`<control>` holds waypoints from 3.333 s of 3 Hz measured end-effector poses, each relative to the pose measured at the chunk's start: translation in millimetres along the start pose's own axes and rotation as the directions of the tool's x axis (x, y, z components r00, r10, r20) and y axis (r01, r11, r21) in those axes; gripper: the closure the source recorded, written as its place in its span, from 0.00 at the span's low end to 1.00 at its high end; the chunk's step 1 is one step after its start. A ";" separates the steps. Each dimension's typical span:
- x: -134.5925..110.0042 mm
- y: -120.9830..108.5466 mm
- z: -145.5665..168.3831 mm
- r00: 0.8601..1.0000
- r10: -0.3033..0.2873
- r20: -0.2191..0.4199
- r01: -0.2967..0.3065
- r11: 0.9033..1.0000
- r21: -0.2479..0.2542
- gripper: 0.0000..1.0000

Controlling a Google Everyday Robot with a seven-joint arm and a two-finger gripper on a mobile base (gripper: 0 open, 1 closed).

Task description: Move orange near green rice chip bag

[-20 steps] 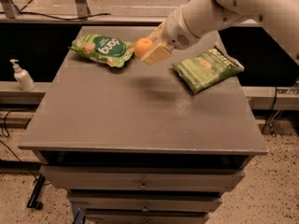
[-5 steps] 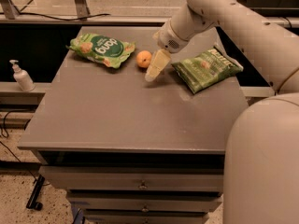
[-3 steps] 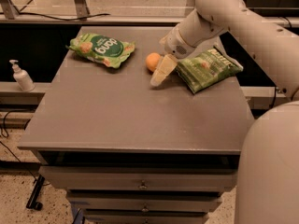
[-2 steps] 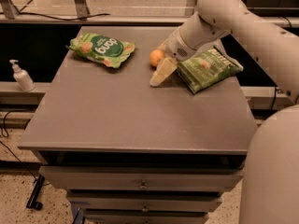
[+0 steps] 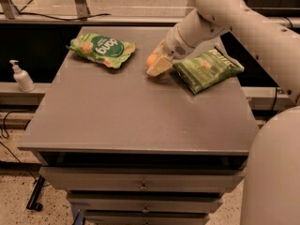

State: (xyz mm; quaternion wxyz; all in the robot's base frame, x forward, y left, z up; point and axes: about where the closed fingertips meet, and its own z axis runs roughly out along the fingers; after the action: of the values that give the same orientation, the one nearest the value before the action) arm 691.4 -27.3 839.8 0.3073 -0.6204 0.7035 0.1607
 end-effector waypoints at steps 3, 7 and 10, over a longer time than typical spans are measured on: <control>-87.3 -0.9 9.5 0.990 -0.062 0.124 0.065 0.998 -0.021 1.00; -72.3 -3.7 37.2 0.986 -0.059 0.153 0.065 0.997 -0.038 1.00; -102.5 0.8 37.3 0.977 -0.121 0.173 0.131 0.990 -0.045 1.00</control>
Offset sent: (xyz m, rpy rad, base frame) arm 0.0056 0.0769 0.0810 0.1291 -0.0883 0.1004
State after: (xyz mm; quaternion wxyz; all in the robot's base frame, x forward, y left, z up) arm 703.5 74.9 876.1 0.3581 -0.6561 0.6292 0.2129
